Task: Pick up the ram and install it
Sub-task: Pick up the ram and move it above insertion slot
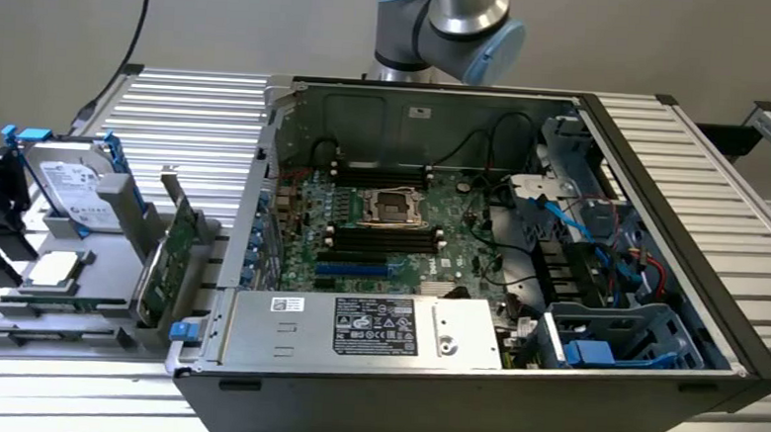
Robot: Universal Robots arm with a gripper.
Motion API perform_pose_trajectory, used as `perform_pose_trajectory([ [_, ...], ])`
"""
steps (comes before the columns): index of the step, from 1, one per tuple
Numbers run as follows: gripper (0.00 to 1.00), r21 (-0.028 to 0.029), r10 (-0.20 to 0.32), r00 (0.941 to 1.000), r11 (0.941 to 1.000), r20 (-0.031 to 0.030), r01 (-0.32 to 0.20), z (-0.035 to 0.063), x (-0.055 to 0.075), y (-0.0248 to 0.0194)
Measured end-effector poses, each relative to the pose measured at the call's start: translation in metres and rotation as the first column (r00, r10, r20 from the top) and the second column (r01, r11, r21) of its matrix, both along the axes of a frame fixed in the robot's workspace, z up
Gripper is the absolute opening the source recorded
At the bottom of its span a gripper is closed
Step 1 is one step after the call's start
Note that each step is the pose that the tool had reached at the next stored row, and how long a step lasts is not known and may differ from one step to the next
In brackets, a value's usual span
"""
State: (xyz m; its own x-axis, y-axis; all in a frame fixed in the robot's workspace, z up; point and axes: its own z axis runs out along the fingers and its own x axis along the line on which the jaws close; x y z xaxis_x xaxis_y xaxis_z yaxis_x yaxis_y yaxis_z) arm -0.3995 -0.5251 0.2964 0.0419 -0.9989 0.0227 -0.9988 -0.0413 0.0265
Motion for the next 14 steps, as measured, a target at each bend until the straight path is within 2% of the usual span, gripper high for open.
perform_pose_trajectory([
  [8, 0.36, -0.0014, -0.011, 0.9999, 0.9999, 0.0021, 0.011, -0.0144, -0.002, -0.0001],
  [14, 0.36, -0.0018, -0.02, 0.9998, 0.9998, 0.0024, 0.02, -0.0254, -0.003, -0.0027],
])
